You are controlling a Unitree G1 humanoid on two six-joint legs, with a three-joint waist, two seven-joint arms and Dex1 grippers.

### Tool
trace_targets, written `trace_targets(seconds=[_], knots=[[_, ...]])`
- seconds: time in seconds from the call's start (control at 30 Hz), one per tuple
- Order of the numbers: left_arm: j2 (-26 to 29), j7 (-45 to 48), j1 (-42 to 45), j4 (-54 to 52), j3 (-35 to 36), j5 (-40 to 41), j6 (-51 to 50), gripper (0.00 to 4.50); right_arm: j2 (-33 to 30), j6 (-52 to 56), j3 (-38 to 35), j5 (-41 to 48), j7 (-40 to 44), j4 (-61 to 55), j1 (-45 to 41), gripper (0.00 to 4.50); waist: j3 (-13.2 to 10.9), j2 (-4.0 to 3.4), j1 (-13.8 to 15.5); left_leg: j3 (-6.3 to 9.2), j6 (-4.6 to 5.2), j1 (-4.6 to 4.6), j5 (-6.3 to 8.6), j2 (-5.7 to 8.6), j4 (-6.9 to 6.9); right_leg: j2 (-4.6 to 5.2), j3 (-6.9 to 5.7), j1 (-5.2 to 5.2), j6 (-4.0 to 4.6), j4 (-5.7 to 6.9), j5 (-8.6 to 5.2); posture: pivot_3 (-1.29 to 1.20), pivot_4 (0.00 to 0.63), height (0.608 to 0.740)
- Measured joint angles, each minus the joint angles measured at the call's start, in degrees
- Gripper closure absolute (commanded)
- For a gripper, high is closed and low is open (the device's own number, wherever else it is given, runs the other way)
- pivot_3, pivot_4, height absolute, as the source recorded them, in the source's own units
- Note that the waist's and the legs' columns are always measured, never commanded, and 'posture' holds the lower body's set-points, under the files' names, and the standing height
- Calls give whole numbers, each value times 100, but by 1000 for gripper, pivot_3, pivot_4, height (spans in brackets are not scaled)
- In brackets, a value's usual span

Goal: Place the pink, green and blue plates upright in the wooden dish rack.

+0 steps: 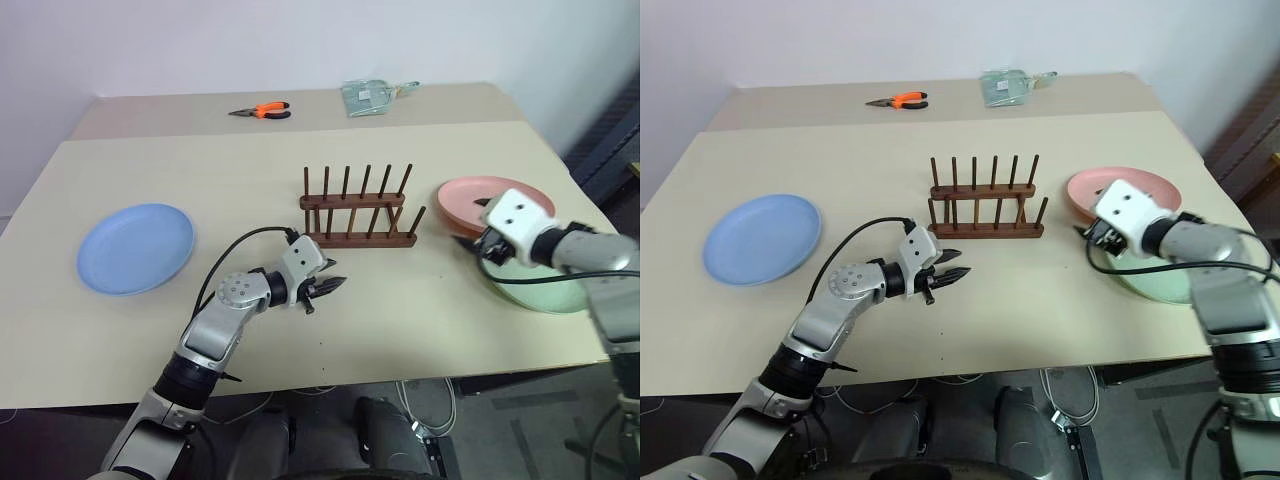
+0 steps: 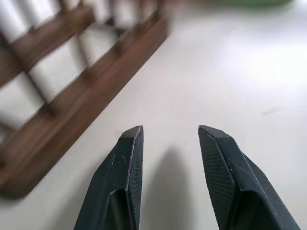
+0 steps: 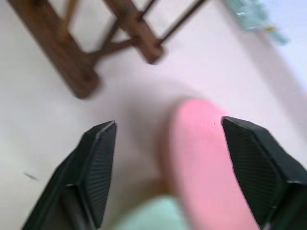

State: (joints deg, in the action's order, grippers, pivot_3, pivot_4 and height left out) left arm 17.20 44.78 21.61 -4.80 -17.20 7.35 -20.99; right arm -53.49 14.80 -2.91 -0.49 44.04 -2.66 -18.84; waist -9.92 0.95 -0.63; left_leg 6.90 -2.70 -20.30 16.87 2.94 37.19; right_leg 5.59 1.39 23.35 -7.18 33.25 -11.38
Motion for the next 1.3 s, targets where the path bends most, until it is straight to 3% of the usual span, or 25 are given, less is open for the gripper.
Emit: trace_targets(seconds=[0.23, 0.33, 0.43, 0.5, 0.8, 0.9, 1.0, 1.07, 1.17, 1.3], knots=[[-19, 124, 137, -6, 6, 87, 5, 2689, -99, -1005, 603, -829, -147, 1762, -439, 957, -2, -4, -13, -5, 0, -4, 0, 3, 1, 2, 4, 6, 14, 0, 16, 0, 150, 740], [5, 123, 133, -5, 5, 87, 9, 2689, -149, -1450, 730, -1138, -308, 2454, -725, 2220, -2, -4, -12, -7, 0, -2, 0, 2, -2, 2, 5, 6, 14, 0, 17, 0, 150, 740], [82, 93, 87, -9, 11, 82, 13, 2689, -134, -1679, 773, -1233, -346, 2776, -835, 3811, -3, -5, -12, -7, 0, -3, 0, 3, -2, 2, 6, 6, 12, 0, 18, 0, 150, 740], [99, 68, 36, -13, 15, 81, 13, 2689, -112, -1702, 773, -1234, -374, 2832, -880, 4387, -3, -5, -12, -7, 0, -3, 0, 3, -2, 2, 6, 6, 10, 0, 20, 0, 150, 740], [210, 7, -50, -61, 35, 84, 22, 2689, -69, -1811, 447, -920, -458, 2204, -923, 4387, -10, -20, -19, -7, 0, -4, 0, 4, -2, 2, 9, 8, 7, 1, 21, 0, 150, 740], [312, 18, -61, -93, 194, 132, 21, 2689, 848, 176, -757, 1344, -482, 863, -1594, 4387, -19, -33, -85, -7, 0, 2, 0, -9, -8, -3, 10, 11, 12, 7, 27, 0, 150, 740], [375, 38, -68, -103, 244, 182, 31, 2689, 1299, 1892, -1462, 3574, -676, -553, -2117, 4387, -13, -29, 4, 26, 1, -6, 0, -14, -9, -10, -16, 8, 12, 4, 27, 0, 150, 740], [458, 47, -80, -96, 287, 188, 32, 2689, 1943, 2820, -1741, 4841, -1425, -1143, -2368, 4387, -3, -12, 26, 41, 1, -9, 0, -12, -7, -9, -28, 2, 16, 1, 25, 0, 150, 740], [452, 44, -77, -98, 295, 215, 34, 2689, 2563, 3765, -1821, 5864, -2718, -1416, -2224, 4387, -3, -13, 123, 41, 1, -17, 0, 8, 2, 4, -21, 4, 34, -2, 15, 0, 150, 740], [440, 25, -81, -109, 306, 241, 30, 2689, 2791, 4190, -1910, 6515, -3749, -1421, -2078, 4387, -8, -21, 136, 36, 1, -25, -1, 13, 0, 7, -18, 13, 29, -3, 17, 0, 150, 740]])
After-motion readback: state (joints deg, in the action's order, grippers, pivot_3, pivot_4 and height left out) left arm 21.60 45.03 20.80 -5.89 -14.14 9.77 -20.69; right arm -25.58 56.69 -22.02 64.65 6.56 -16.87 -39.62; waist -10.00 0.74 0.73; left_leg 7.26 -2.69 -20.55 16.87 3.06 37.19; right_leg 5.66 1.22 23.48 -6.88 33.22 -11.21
